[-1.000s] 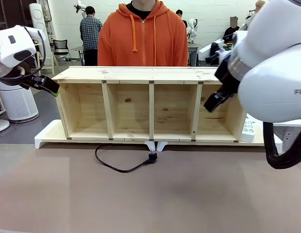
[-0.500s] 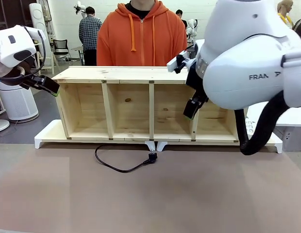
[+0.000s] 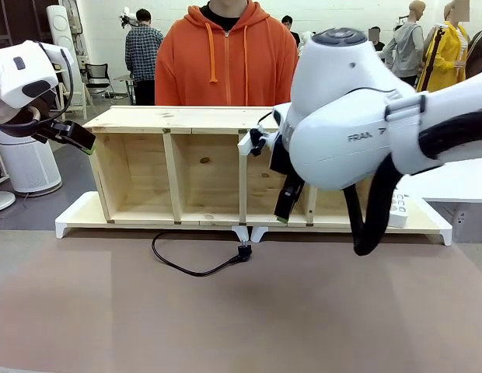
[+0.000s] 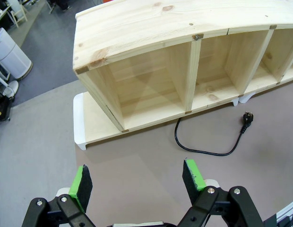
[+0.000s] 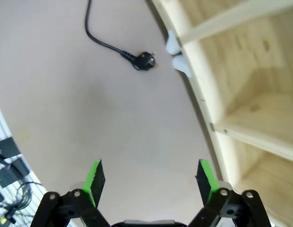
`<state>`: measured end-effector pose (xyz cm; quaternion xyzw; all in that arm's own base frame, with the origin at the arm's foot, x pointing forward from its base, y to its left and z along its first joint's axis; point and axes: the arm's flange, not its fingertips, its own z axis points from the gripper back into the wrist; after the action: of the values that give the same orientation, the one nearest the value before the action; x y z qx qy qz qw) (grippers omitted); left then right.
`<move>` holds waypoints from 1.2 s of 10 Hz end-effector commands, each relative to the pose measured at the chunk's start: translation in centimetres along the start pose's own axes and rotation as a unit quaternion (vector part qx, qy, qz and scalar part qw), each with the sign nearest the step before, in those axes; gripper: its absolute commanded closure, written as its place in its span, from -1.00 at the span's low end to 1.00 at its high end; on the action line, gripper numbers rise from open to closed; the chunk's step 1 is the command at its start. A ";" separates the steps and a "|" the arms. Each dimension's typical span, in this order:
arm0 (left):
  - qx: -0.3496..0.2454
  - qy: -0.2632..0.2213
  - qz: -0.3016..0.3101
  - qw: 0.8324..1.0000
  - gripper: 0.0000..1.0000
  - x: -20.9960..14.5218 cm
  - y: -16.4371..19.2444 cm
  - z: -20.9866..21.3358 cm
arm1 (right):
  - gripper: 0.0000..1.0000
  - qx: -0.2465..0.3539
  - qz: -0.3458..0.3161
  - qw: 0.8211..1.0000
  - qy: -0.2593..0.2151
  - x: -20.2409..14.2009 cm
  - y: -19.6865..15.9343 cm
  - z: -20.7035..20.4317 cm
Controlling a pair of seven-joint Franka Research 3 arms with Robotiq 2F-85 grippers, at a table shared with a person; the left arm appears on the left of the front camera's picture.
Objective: Perform cable management.
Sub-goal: When the cord part of the Power Cable appears at the lower middle area of the table and stops, grasp the cord part of the Power Cable.
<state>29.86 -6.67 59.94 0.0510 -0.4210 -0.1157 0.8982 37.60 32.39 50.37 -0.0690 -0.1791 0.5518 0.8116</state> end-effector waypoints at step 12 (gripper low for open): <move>0.001 -0.001 0.000 1.000 -1.00 0.1 0.0 -0.1 | -1.00 0.063 0.073 0.995 -0.029 4.6 1.5 -4.8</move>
<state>29.86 -6.67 59.93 0.0509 -0.4210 -0.1157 0.8982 39.57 37.73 46.36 -0.0141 -0.1632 0.6211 0.7664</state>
